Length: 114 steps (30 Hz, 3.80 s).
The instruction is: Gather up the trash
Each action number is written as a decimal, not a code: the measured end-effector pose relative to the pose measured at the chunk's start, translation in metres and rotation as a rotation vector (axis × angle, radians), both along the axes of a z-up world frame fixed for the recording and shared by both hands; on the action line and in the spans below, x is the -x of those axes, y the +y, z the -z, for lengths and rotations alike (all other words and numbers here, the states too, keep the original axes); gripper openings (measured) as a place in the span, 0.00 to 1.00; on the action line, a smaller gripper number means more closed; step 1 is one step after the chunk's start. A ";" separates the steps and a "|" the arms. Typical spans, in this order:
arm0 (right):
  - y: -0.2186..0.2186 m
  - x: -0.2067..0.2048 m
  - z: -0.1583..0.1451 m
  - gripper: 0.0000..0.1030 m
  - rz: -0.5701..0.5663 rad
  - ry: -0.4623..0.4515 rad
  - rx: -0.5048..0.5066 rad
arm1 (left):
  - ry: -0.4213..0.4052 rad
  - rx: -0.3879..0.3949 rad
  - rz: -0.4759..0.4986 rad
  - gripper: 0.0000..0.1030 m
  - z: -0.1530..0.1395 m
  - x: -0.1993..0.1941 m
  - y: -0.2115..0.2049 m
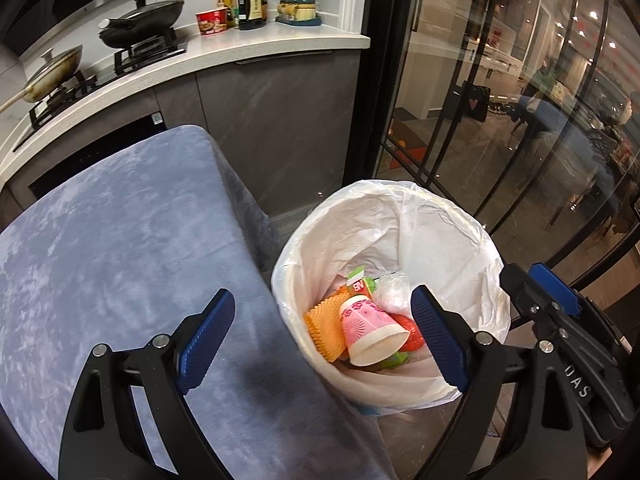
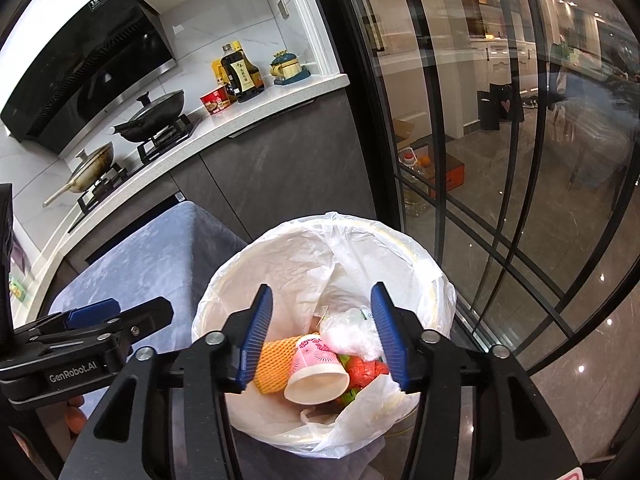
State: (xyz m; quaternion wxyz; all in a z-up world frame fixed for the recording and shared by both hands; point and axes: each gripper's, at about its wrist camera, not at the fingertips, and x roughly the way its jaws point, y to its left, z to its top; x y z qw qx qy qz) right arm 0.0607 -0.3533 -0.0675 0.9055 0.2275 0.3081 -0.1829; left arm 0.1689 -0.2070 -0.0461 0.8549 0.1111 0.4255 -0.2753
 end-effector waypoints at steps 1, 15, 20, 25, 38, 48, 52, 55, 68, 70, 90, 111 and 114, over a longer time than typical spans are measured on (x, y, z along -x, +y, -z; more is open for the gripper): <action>0.002 0.000 -0.001 0.52 -0.001 0.000 0.002 | -0.003 0.001 -0.004 0.83 -0.001 0.001 0.003; 0.036 0.018 -0.016 0.67 -0.062 0.020 0.050 | -0.049 -0.012 -0.060 0.86 -0.011 0.024 0.043; 0.050 0.028 -0.023 0.72 -0.086 0.044 0.084 | -0.048 -0.006 -0.093 0.88 -0.014 0.036 0.058; 0.061 0.041 -0.029 0.76 -0.107 0.054 0.083 | -0.056 -0.008 -0.115 0.89 -0.016 0.052 0.072; 0.086 0.062 -0.032 0.94 -0.164 0.101 0.112 | -0.061 -0.008 -0.178 0.90 -0.017 0.087 0.104; 0.091 0.075 -0.033 0.94 -0.170 0.111 0.124 | -0.062 -0.026 -0.196 0.91 -0.013 0.106 0.113; 0.089 0.081 -0.032 0.94 -0.168 0.113 0.121 | -0.065 -0.027 -0.202 0.91 -0.012 0.111 0.114; 0.089 0.086 -0.031 0.94 -0.166 0.114 0.120 | -0.066 -0.025 -0.210 0.91 -0.013 0.114 0.116; 0.091 0.095 -0.030 0.94 -0.162 0.113 0.118 | -0.086 -0.034 -0.201 0.91 -0.014 0.128 0.112; 0.091 0.097 -0.030 0.94 -0.162 0.115 0.119 | -0.086 -0.035 -0.200 0.91 -0.014 0.129 0.111; 0.094 0.102 -0.026 0.94 -0.164 0.121 0.123 | -0.100 -0.048 -0.195 0.91 -0.014 0.140 0.107; 0.090 0.112 -0.021 0.94 -0.153 0.142 0.139 | -0.094 -0.069 -0.180 0.91 -0.010 0.145 0.101; 0.088 0.113 -0.020 0.94 -0.149 0.145 0.138 | -0.094 -0.072 -0.176 0.91 -0.009 0.146 0.100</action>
